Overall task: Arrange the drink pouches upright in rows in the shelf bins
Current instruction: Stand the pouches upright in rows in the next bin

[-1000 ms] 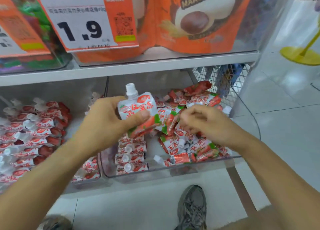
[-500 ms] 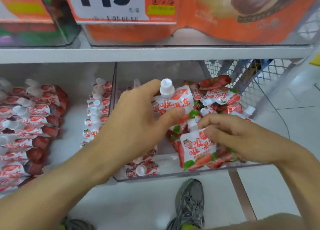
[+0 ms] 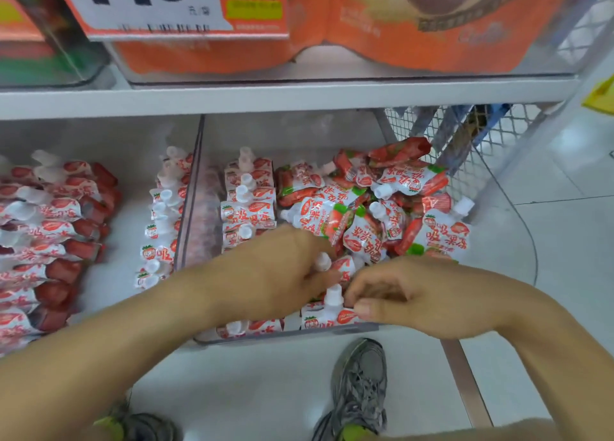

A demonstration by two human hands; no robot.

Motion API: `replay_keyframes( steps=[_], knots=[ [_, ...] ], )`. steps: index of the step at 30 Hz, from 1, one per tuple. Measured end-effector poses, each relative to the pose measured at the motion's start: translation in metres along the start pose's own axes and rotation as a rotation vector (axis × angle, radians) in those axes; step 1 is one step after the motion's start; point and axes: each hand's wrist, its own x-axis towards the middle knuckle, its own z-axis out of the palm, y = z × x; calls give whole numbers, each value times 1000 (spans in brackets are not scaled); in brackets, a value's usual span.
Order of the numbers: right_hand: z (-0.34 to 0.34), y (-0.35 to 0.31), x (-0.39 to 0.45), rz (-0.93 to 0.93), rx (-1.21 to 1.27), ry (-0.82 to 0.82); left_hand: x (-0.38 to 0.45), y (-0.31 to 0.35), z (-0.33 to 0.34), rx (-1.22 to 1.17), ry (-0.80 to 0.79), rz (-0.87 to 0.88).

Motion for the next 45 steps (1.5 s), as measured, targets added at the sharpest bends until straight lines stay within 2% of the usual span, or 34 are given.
replay_keyframes(
  steps=[2,4,6,8,12,17,21,32,39,45],
  knots=[
    [-2,4,-5,28,29,101,2,-2,-6,-34,-195,23],
    [-10,11,-9,48,26,332,2,-3,-13,-70,-337,37],
    [-18,16,-8,4,100,525,-2,0,-12,-2,-335,71],
    [-21,16,1,-83,174,581,-8,4,-4,98,-208,180],
    [-17,13,22,-155,127,550,-22,3,10,73,-9,231],
    [-13,14,41,-68,-401,311,-38,-2,22,45,165,215],
    [-6,11,48,-30,-606,244,-40,-9,27,-11,203,242],
    [-12,16,33,-91,-452,403,-42,-8,27,-75,247,244],
    [9,9,44,118,-890,409,-40,-10,27,-87,235,238],
    [2,14,33,33,-680,455,-42,-10,26,-87,234,207]
  ],
)
